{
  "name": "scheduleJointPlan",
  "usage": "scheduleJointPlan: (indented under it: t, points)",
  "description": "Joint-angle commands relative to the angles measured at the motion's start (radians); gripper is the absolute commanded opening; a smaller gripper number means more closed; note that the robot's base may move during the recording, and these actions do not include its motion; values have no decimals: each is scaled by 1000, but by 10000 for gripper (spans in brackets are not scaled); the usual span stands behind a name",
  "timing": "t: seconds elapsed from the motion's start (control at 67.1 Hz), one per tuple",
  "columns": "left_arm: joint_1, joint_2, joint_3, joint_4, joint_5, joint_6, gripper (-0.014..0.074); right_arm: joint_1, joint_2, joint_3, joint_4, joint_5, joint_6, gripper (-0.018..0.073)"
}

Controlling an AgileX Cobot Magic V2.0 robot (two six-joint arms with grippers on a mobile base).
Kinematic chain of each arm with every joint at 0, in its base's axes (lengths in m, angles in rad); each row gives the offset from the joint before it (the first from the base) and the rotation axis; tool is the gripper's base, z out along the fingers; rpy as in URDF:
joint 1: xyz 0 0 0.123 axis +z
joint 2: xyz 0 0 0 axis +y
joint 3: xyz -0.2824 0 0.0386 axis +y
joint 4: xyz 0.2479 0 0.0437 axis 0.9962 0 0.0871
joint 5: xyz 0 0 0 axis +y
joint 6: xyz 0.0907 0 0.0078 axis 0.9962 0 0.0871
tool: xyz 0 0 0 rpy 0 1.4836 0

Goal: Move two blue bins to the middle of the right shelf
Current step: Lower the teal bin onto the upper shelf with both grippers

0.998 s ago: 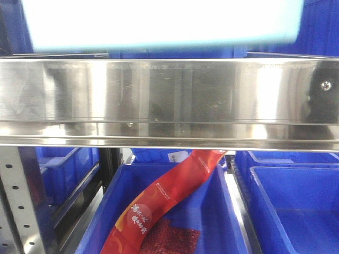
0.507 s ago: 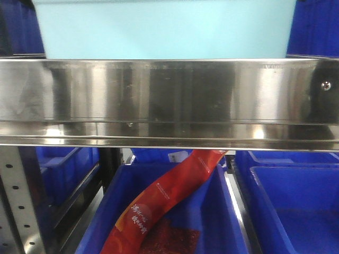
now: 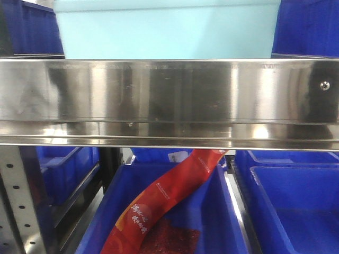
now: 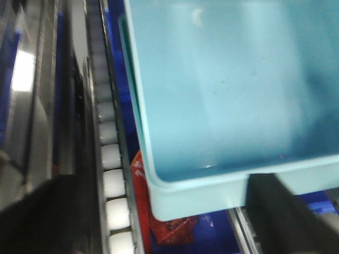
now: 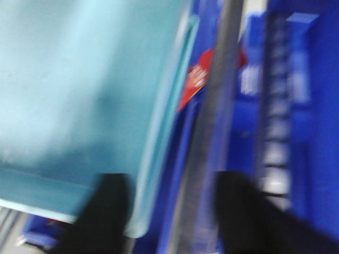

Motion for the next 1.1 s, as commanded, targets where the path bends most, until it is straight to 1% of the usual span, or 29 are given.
scheduleJointPlan:
  t: [0.0,0.015,0.03,0.074,0.104,0.119,0.134,0.283,0.343,0.492,0.685,0.804,0.953,1.088]
  points:
    - [17,-46,5,11,33,4,253,-5,-47,40,-57,-14,-2,-34]
    - [21,-53,9,11,33,4,196,-7,-53,50,-57,-17,-2,-59]
    - [26,-59,14,11,33,4,158,-10,-58,60,-59,-22,-2,-94]
    - [43,-83,37,7,33,4,42,-17,-79,103,-59,-39,-2,-158]
    - [52,-98,52,5,29,4,-33,-20,-91,129,-59,-48,0,-165]
    - [56,-106,61,5,26,4,-87,-24,-97,143,-59,-54,0,-162]
    - [60,-114,69,5,26,4,-114,-24,-103,157,-59,-59,0,-161]
    - [103,-214,194,5,-7,4,-111,-51,-179,320,-56,-144,0,-162]
    - [109,-261,256,5,-37,4,-111,-52,-214,385,-56,-190,0,-162]
    - [109,-413,463,12,-169,4,-111,-52,-328,577,-54,-339,0,-162]
    - [109,-626,731,17,-370,4,-111,-52,-492,823,-57,-492,0,-162]
    - [109,-764,866,17,-451,4,-111,-52,-613,966,-59,-589,0,-162]
    - [109,-926,989,17,-517,4,-111,-52,-796,1131,-62,-695,0,-162]
    - [109,-1049,1056,17,-528,4,-111,-52,-981,1240,-62,-722,0,-162]
